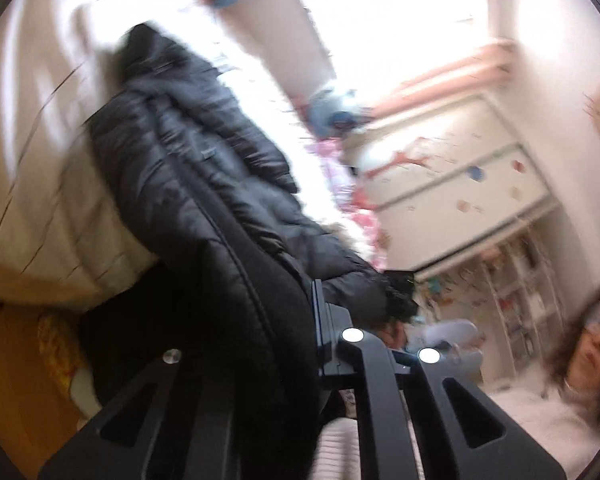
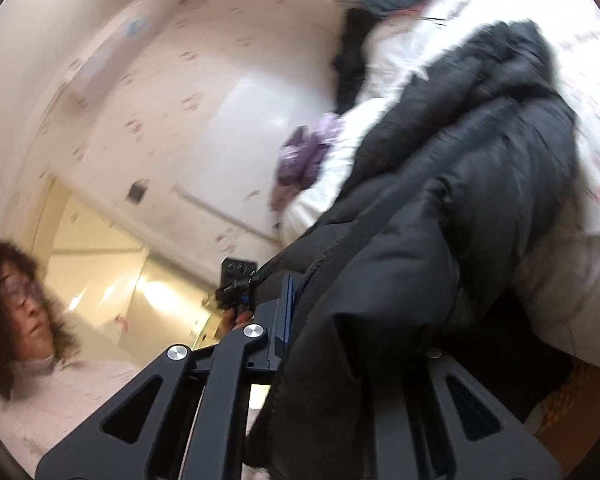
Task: Fold large clothes
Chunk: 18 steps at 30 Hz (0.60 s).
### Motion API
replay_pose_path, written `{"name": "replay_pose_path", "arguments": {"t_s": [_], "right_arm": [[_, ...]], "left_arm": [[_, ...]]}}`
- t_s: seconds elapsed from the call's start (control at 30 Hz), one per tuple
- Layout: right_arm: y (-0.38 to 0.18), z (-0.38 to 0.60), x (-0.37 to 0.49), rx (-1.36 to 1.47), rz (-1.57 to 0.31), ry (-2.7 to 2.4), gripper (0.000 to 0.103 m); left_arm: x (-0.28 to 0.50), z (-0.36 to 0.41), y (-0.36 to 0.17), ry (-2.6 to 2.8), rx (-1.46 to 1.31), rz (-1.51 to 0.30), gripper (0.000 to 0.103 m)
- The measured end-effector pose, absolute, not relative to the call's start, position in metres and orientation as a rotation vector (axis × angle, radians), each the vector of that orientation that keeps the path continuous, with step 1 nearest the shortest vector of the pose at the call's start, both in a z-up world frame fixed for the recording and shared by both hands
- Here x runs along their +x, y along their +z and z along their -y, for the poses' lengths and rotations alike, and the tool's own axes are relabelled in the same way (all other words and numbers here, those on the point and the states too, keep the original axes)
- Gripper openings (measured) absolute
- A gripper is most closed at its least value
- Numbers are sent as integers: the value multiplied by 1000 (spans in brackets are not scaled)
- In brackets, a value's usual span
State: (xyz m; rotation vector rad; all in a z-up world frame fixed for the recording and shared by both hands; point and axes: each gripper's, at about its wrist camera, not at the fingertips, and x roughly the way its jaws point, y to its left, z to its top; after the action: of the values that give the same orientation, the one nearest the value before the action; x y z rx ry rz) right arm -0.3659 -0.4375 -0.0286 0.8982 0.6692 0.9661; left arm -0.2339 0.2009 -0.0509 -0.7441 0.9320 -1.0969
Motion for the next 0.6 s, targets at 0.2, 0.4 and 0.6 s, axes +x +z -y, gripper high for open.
{"name": "replay_pose_path", "arguments": {"t_s": [0.2,0.4,0.6], "right_arm": [[-52,435,-386,932,-814,992,51],[-118,437,-407,1045,-912,927,52],[-83,428,-424,1025,-697,937,16]], "left_arm": [[-242,-211,-93,-1133,-749,-1112,45],[-252,-216,-155,-1033,-854,-1231,76],[-261,-218,-107,-1040,-878,-1026,17]]}}
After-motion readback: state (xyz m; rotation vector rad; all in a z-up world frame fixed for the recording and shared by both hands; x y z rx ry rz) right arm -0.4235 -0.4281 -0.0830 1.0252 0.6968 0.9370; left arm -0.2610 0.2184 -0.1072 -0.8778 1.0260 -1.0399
